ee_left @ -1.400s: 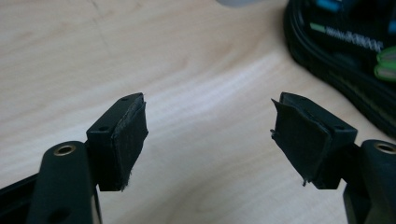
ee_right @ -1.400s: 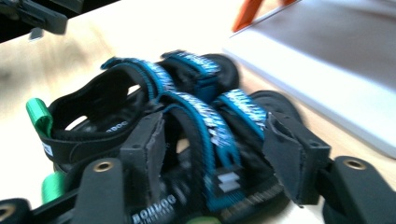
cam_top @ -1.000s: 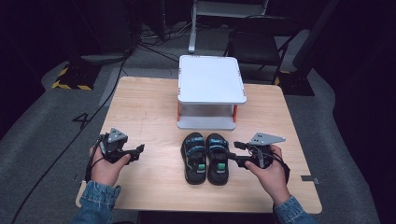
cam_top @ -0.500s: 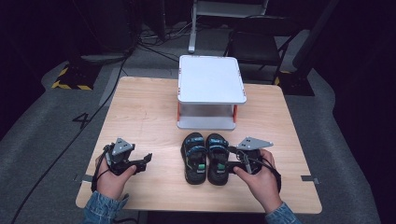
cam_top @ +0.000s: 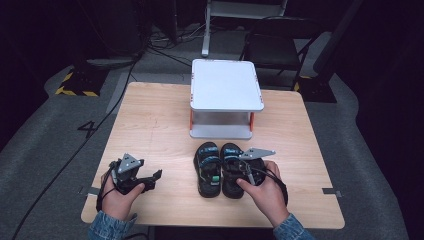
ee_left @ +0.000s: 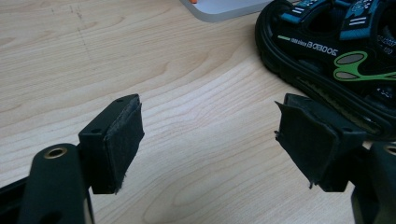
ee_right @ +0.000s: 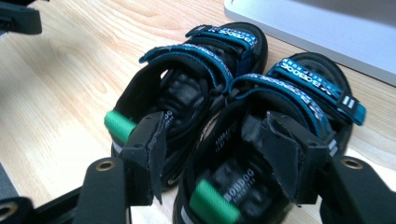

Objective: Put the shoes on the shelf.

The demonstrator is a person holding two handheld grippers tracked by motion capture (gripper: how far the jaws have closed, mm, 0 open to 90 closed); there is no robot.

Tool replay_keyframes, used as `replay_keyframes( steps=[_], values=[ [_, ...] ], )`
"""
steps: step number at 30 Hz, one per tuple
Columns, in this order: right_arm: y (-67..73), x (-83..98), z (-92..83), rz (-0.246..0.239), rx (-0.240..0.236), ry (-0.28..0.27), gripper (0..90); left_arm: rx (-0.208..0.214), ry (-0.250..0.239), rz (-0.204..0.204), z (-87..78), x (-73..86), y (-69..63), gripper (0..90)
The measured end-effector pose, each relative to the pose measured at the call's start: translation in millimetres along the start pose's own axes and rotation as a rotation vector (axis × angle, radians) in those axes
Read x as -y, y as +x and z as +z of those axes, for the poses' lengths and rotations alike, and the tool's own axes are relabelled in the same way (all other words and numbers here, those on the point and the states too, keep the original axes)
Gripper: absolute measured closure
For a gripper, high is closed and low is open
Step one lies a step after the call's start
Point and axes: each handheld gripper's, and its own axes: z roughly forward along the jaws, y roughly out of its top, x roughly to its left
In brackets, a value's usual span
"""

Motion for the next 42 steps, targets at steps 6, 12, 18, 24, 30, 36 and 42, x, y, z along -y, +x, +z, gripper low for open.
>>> replay_keyframes(
  steps=[6,12,18,24,30,36,42],
  values=[
    [2.4,0.2,14.3,0.007,-0.05,0.036,37.9,0.004,0.004,0.013,-0.4,1.8,-2.2,22.5],
    [1.1,-1.5,19.0,0.039,-0.074,0.036,38.8,0.005,0.011,0.022,0.8,3.6,-2.9,22.5],
    [-3.3,-2.8,20.2,0.104,-0.113,0.033,41.2,0.003,0.015,0.019,1.1,4.5,-3.3,22.5],
    [-2.4,-4.5,23.1,0.138,-0.135,0.036,41.9,0.006,0.024,0.026,3.4,4.9,-4.7,22.5],
    [-3.8,-7.5,27.4,0.204,-0.16,0.05,44.8,0.016,0.028,0.033,4.7,5.1,-5.5,23.1],
    [-5.5,-8.2,29.5,0.254,-0.152,0.045,50.9,0.017,0.031,0.037,5.6,5.2,-6.1,23.1],
    [13.9,-4.4,42.6,0.105,-0.016,0.054,45.6,0.017,0.028,0.04,5.6,5.4,-6.3,23.1]
  ],
)
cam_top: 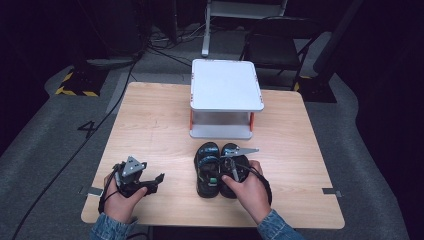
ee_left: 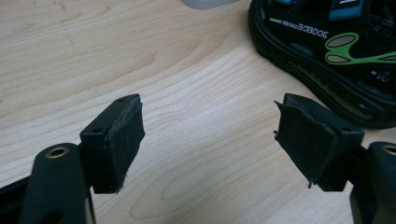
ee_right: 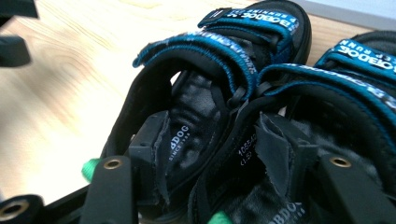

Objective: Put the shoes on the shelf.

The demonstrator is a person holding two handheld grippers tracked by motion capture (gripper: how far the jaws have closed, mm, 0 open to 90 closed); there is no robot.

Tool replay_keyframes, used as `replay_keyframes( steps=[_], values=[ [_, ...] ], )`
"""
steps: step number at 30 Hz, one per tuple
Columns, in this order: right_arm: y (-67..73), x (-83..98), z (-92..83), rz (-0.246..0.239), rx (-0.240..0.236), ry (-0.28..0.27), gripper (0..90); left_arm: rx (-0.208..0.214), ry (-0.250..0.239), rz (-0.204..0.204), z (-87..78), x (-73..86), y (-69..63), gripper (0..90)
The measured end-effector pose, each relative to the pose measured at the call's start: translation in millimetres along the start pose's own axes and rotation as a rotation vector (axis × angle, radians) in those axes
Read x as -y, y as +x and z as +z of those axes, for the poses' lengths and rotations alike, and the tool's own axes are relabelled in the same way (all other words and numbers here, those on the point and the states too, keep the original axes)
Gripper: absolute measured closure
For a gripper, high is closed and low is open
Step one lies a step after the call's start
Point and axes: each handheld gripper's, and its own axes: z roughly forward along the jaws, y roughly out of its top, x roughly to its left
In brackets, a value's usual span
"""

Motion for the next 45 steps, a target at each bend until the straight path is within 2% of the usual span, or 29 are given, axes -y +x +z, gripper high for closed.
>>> replay_keyframes(
  steps=[3,6,7,9,11,14,18,28,34,37,45],
  values=[
    [1.1,2.3,0.5,-0.026,0.017,-0.012,47.0,0.001,0.002,-0.002,0.2,0.6,0.7,23.1],
    [1.6,4.9,3.3,-0.09,0.044,-0.012,43.6,0.0,0.002,0.0,0.5,0.5,1.1,23.1],
    [2.7,7.1,5.8,-0.073,0.066,-0.007,41.0,-0.002,0.002,-0.002,0.8,0.5,0.5,23.1],
    [2.8,9.1,9.5,-0.092,0.106,0.062,39.1,0.002,0.005,-0.003,0.8,0.5,0.0,23.1],
    [5.7,10.4,11.7,-0.088,0.133,0.044,39.7,0.002,0.005,-0.003,0.9,0.5,-0.1,23.1],
    [6.1,11.0,11.8,-0.121,0.14,0.041,45.2,0.002,0.005,-0.006,2.2,1.3,1.1,23.1],
    [3.7,11.5,9.2,-0.1,0.138,0.013,55.8,0.003,0.008,-0.002,2.6,1.7,2.3,23.1],
    [2.6,8.2,4.2,-0.036,0.14,0.007,78.5,0.01,0.012,-0.01,3.3,2.7,2.2,23.0],
    [2.4,4.7,4.4,0.021,0.123,-0.005,80.7,0.008,0.007,-0.015,3.2,3.5,3.1,23.0],
    [-0.3,-2.0,3.1,0.03,0.127,-0.022,80.6,0.007,0.009,-0.01,2.6,3.5,4.2,23.0],
    [-26.2,-42.7,-1.0,0.043,0.163,-0.072,80.4,0.006,0.002,-0.016,1.5,3.5,4.8,23.0]
  ],
)
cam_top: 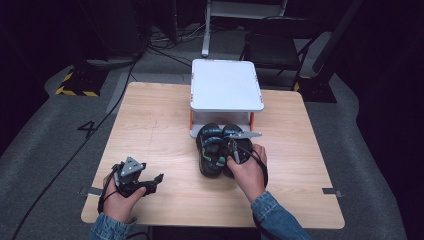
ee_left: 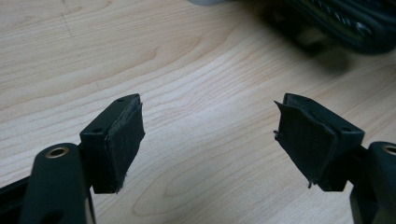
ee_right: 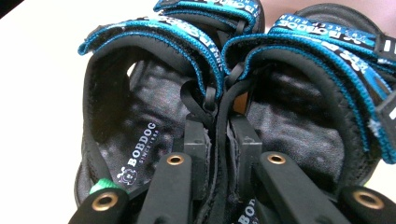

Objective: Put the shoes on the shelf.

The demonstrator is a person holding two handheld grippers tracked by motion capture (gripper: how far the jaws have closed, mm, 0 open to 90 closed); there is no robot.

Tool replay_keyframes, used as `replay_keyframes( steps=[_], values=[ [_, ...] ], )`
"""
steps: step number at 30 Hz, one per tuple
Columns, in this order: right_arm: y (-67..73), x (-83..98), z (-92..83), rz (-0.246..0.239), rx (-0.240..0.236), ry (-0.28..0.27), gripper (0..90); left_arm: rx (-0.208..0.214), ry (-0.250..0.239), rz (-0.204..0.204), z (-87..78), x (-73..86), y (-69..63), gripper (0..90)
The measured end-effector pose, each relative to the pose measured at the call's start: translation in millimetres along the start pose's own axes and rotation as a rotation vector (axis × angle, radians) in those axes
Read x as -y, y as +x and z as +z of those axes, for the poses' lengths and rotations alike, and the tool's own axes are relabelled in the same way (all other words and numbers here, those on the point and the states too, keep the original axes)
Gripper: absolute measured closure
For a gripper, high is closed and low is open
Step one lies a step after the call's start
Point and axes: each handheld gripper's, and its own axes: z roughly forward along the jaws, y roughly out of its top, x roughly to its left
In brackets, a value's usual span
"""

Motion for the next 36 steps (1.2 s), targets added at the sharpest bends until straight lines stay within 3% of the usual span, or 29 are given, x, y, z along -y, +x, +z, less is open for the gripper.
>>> replay_keyframes(
  steps=[14,26,29,32,34,35,36],
  values=[
    [-35.6,-45.1,54.1,-0.007,0.087,-0.068,80.2,-0.001,-0.008,-0.014,0.1,1.7,5.0,23.1],
    [-41.2,-53.6,83.3,-0.047,0.132,-0.11,79.6,-0.002,-0.015,-0.026,0.5,2.3,10.1,23.1],
    [-42.4,-53.8,85.7,-0.081,0.133,-0.121,75.9,-0.002,-0.015,-0.027,0.5,2.4,10.2,23.1],
    [-45.2,-51.4,88.2,-0.119,0.163,-0.184,70.1,-0.003,-0.014,-0.023,0.7,2.4,9.7,23.1],
    [-45.4,-51.2,86.8,-0.124,0.168,-0.192,67.9,0.001,-0.011,-0.026,1.4,2.7,9.1,23.0],
    [-45.4,-51.5,86.3,-0.134,0.172,-0.197,64.3,0.002,-0.011,-0.028,1.7,2.7,8.8,23.1],
    [-45.7,-51.7,85.6,-0.149,0.186,-0.233,54.8,0.002,-0.008,-0.025,1.6,2.5,8.8,23.1]
  ],
)
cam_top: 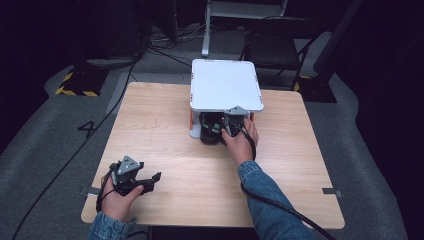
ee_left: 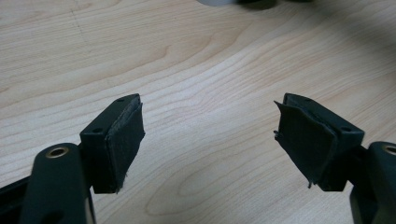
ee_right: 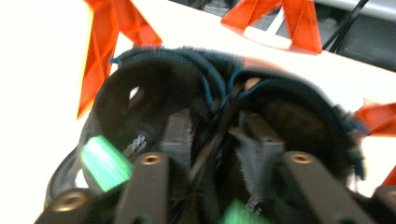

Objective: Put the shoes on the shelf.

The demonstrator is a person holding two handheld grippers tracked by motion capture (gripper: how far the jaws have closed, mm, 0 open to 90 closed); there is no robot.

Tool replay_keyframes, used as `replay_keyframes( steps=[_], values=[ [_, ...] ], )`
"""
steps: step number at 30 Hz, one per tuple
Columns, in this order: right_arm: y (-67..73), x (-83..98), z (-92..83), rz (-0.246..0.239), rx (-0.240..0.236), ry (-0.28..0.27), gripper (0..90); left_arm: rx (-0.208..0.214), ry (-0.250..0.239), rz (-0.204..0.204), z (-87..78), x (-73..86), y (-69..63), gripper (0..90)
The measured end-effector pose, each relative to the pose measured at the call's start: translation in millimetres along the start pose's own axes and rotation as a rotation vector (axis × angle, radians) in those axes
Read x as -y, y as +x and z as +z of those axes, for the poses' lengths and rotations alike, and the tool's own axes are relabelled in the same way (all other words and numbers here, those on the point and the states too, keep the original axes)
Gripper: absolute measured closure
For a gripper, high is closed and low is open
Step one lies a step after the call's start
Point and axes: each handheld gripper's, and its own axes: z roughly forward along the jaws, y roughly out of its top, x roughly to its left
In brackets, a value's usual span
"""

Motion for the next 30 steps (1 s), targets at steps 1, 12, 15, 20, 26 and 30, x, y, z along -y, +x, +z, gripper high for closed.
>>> replay_keyframes(
  steps=[1,12,15,20,26,30],
  values=[
    [-1.2,-2.1,-2.0,-0.018,0.009,-0.033,53.6,0.0,0.0,0.0,0.0,0.0,-0.2,23.0],
    [-4.7,-5.5,-62.2,0.036,-0.069,-0.159,43.4,-0.004,-0.001,0.018,1.1,-2.2,-6.1,23.1],
    [-9.0,-0.1,-82.9,0.031,-0.083,-0.162,41.7,0.002,-0.004,0.035,0.9,-5.3,-9.7,23.2],
    [-19.3,18.7,-110.8,0.07,-0.108,-0.143,41.4,0.007,-0.007,0.061,6.3,-10.6,-13.2,23.3],
    [-15.5,46.6,-126.5,0.123,-0.089,-0.089,52.2,0.024,0.009,0.078,15.4,-12.9,-17.0,23.3],
    [-8.5,60.8,-123.4,0.141,-0.095,-0.068,51.9,0.027,0.003,0.089,18.6,-15.5,-19.5,23.6]
  ],
)
